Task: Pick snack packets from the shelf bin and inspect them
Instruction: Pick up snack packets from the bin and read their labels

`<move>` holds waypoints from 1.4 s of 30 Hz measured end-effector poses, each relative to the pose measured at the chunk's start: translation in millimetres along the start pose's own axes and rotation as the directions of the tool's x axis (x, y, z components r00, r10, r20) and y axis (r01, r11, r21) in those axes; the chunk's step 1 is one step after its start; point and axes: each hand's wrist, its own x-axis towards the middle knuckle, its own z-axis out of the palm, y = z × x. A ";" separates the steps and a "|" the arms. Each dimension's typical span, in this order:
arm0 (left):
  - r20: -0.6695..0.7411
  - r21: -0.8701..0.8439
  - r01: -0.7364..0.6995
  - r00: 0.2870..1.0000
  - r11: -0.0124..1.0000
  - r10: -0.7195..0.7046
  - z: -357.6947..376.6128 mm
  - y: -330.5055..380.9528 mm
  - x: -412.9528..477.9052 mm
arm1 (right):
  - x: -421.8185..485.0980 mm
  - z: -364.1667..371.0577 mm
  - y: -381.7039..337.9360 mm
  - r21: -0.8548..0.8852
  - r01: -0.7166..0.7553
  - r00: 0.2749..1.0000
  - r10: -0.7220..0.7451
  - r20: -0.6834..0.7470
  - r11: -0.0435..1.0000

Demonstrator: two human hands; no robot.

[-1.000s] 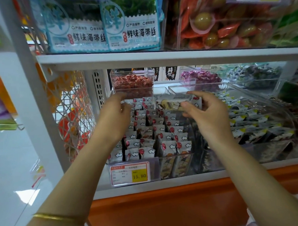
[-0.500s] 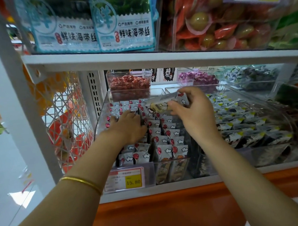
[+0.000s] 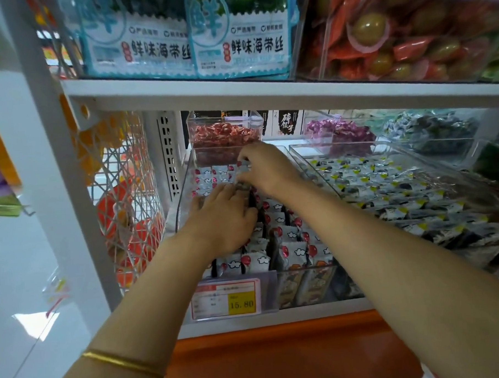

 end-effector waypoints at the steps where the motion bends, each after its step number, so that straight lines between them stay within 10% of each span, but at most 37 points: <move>1: 0.015 0.002 0.020 1.000 1.000 -0.020 0.0 -1.0 -1.8 | -0.1 2.0 1.9 0.005 -0.016 1.000 0.016 0.001 1.000; 6: 0.042 0.006 0.031 0.999 0.999 -0.031 1.3 -1.5 -7.8 | 1.0 10.4 8.0 -0.111 0.051 0.940 -0.011 0.342 0.992; 14: 0.058 -0.034 0.044 0.997 0.998 -0.042 -1.6 -0.3 -11.5 | 34.0 18.1 19.5 0.132 -0.091 0.996 0.088 0.025 0.987; 23: 0.066 -0.049 0.048 0.997 0.998 -0.044 -3.5 0.4 -12.3 | 48.0 40.7 8.3 -0.246 -0.038 0.995 0.059 0.076 0.968; 42: 0.020 -0.099 0.053 0.998 0.994 -0.052 -7.1 2.6 -15.7 | 32.4 27.8 5.3 0.015 -0.108 0.994 0.108 0.035 0.994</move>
